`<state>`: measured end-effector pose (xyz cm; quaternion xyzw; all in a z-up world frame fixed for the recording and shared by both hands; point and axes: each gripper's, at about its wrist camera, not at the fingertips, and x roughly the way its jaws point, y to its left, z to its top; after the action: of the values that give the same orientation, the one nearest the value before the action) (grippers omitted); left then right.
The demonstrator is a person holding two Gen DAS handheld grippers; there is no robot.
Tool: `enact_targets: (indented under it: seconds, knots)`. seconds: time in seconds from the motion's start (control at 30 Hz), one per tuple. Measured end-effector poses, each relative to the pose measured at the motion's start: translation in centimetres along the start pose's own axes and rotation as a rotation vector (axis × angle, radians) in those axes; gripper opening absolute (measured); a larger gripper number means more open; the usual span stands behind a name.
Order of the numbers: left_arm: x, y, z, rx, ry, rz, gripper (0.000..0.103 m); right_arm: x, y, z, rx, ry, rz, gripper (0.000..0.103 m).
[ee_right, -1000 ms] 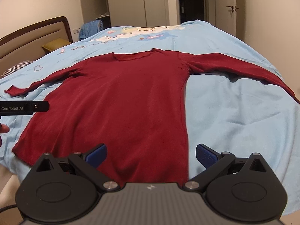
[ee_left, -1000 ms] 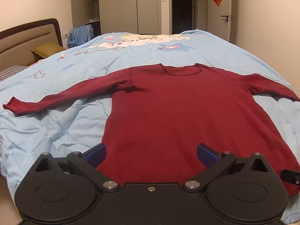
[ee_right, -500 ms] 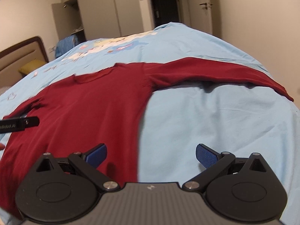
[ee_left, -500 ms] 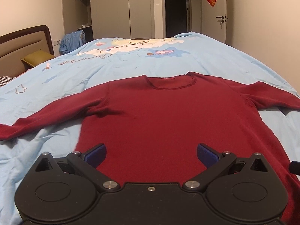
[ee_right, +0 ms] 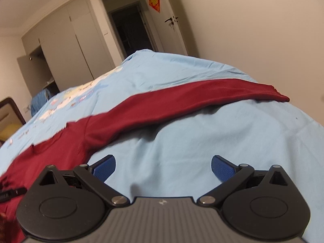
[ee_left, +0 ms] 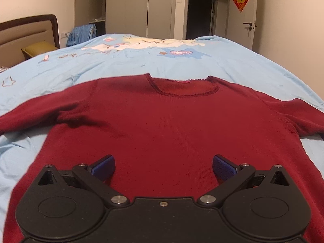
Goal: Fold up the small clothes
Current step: 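Move the right tool to the sleeve nearest it and grasp its cuff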
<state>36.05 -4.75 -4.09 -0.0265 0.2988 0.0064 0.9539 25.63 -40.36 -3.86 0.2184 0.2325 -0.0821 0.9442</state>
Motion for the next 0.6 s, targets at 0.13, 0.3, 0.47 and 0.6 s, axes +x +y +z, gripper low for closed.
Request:
enact_targets:
  seconds: [0.13,0.3,0.47,0.6]
  knots:
    - [0.9,0.1,-0.7,-0.008,-0.006,0.000,0.103,2.5,-1.7,2.3,0.073,-0.040,0.017,0.103]
    - [0.9,0.0,-1.7,0.003,-0.050,0.008,0.103,5.3,-4.3,4.5,0.213,-0.096,0.008,0.103]
    - [0.8,0.0,-2.0,-0.001,-0.057,0.005,0.103,7.2,-7.6,5.6,0.390,-0.166,-0.012,0.102]
    - [0.8,-0.2,-2.2,0.008,-0.062,0.013,0.103,8.6,-8.6,6.3,0.431,-0.214,-0.109,0.095]
